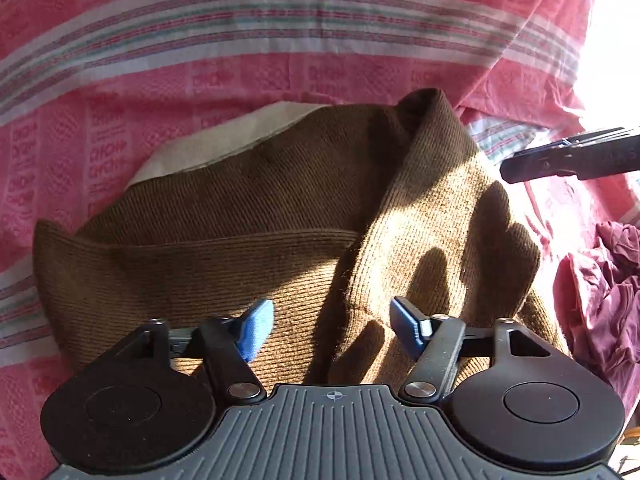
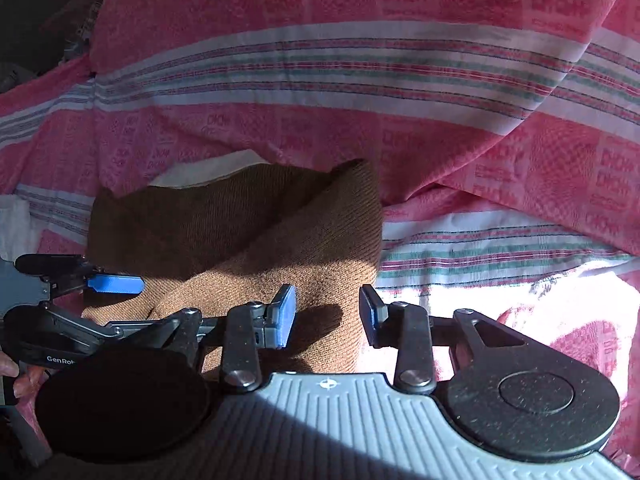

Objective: Fold clothes

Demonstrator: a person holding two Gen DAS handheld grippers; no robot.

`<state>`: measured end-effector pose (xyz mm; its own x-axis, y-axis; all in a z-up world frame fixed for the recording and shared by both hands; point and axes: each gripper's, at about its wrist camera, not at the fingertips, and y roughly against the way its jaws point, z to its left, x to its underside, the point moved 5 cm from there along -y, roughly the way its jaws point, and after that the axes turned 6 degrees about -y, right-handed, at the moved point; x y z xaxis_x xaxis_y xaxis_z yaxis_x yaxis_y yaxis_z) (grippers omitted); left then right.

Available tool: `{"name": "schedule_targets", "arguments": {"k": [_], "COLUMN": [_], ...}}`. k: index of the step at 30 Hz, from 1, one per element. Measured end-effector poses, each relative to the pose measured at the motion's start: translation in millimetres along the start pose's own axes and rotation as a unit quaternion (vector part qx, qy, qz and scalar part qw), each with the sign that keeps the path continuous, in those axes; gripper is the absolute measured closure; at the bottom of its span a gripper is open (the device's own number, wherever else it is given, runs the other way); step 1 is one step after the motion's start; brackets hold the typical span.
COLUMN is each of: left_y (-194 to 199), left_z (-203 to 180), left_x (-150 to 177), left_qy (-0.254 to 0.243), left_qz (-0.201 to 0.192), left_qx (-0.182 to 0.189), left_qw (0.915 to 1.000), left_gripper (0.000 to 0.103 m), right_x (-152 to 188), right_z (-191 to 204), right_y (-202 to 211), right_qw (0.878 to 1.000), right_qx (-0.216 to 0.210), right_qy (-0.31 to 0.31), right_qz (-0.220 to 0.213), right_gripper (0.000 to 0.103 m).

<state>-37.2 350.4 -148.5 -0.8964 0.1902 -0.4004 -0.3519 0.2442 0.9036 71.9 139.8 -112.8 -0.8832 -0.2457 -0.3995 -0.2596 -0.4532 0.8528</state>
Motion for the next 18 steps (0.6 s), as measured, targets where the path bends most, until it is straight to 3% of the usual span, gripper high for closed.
{"name": "schedule_targets", "arguments": {"k": [1,9,12,16,17,18], "left_y": [-0.7,18.9,10.3,12.4,14.4,16.4], "left_z": [-2.0,-5.4,3.0,10.4,10.2,9.9], "left_x": [2.4,34.1,35.6,32.2,32.6,33.5], "left_qy": [0.005,0.038,0.051,0.051,0.045,0.04], "left_qz": [0.005,0.03,0.039,0.038,0.033,0.026], "left_qx": [0.012,0.04,0.02,0.011,0.004,-0.002], "left_qw": [0.9999,0.998,0.9977,0.9979,0.9984,0.9988], "left_gripper": [0.103,0.103,0.1,0.057,0.048,0.048], "right_x": [-3.8,-26.2,-26.1,-24.5,-26.0,-27.9], "right_z": [-1.2,4.0,10.0,13.8,14.7,15.3], "right_y": [-2.9,-33.8,-50.4,-55.6,-50.4,-42.8], "right_qw": [1.0,1.0,1.0,0.999,0.999,0.999], "right_qx": [0.004,0.005,0.007,0.019,0.018,0.016], "right_qy": [0.0,0.011,0.018,0.031,0.035,0.037], "right_qz": [-0.005,-0.011,0.001,0.009,0.004,-0.005], "right_gripper": [0.063,0.063,0.063,0.06,0.061,0.061]}}
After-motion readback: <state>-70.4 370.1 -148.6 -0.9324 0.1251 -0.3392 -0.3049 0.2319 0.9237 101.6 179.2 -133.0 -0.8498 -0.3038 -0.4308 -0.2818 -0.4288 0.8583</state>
